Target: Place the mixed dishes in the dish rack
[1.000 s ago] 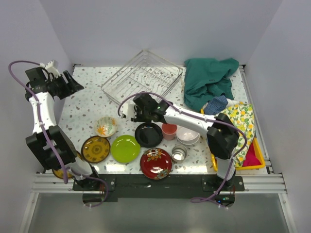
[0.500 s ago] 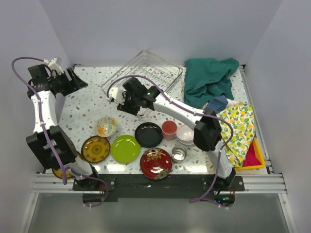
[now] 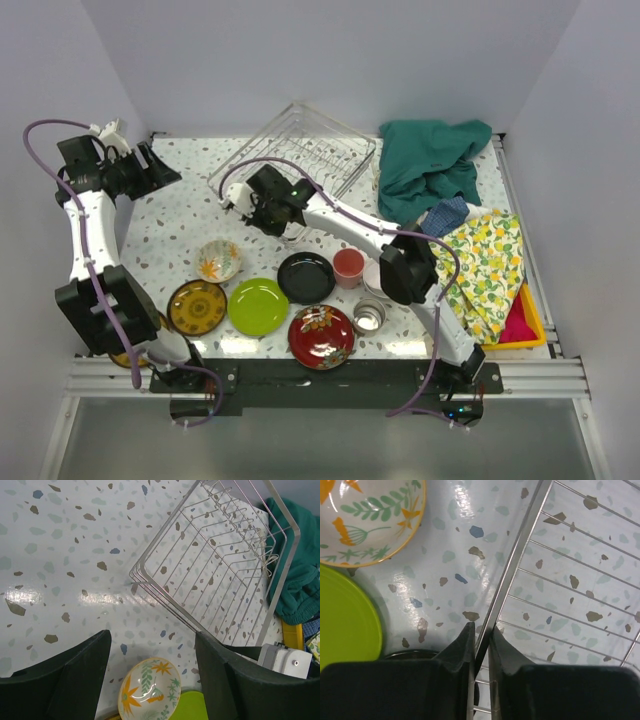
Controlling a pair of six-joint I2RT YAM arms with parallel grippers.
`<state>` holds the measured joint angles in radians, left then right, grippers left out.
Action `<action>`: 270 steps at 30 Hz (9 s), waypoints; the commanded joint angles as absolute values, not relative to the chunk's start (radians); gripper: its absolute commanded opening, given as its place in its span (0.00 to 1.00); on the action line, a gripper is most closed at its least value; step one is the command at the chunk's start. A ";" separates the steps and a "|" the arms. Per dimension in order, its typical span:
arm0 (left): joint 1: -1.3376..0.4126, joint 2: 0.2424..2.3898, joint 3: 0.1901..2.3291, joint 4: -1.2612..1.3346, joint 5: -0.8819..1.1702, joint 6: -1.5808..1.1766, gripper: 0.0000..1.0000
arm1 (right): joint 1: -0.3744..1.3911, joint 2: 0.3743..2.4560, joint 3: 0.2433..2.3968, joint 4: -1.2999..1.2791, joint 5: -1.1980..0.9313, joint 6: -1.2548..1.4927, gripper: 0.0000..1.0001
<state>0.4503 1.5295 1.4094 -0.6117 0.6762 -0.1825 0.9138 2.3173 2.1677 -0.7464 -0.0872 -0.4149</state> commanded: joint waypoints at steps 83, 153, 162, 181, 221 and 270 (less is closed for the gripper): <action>0.334 1.568 1.407 -0.656 0.701 -0.092 0.73 | 0.908 1.678 1.307 -0.348 0.167 -0.833 0.46; 0.258 1.378 1.142 -0.032 1.065 -0.880 0.95 | 0.862 1.425 1.556 -0.725 0.073 -0.529 0.00; 0.146 1.437 1.051 0.319 1.072 -1.279 0.96 | 1.027 1.305 1.060 0.302 0.260 -0.610 0.00; 0.055 1.474 1.002 0.235 1.002 -1.451 0.93 | 1.126 1.539 1.049 0.719 0.396 -0.709 0.00; 0.031 1.494 1.069 0.147 0.979 -1.526 0.49 | 1.160 1.687 1.124 0.629 0.367 -0.765 0.00; -0.225 2.292 2.003 0.327 -0.093 -0.114 0.00 | 0.824 1.322 1.069 -0.291 0.337 -0.410 0.77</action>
